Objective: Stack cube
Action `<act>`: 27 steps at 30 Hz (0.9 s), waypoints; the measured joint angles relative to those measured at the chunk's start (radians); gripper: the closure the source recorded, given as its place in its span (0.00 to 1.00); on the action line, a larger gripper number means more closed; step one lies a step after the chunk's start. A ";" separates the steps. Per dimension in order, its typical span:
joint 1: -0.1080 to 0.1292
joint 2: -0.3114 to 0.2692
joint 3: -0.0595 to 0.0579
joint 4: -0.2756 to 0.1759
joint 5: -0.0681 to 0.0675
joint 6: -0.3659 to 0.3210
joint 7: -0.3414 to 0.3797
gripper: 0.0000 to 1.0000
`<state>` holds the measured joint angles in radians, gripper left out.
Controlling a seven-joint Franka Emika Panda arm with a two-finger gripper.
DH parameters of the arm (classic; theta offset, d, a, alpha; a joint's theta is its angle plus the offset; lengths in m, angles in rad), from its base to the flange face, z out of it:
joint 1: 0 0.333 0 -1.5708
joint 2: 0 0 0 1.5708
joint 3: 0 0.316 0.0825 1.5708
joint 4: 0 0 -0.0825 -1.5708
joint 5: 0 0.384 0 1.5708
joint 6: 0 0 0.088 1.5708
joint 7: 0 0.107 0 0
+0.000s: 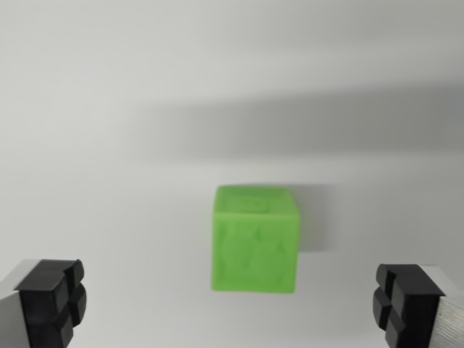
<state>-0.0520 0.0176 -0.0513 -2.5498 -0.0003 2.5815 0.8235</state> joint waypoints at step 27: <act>-0.018 0.182 -0.004 -0.155 0.037 0.315 -0.029 0.00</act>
<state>-0.0699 0.2000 -0.0549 -2.7047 0.0366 2.8966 0.7946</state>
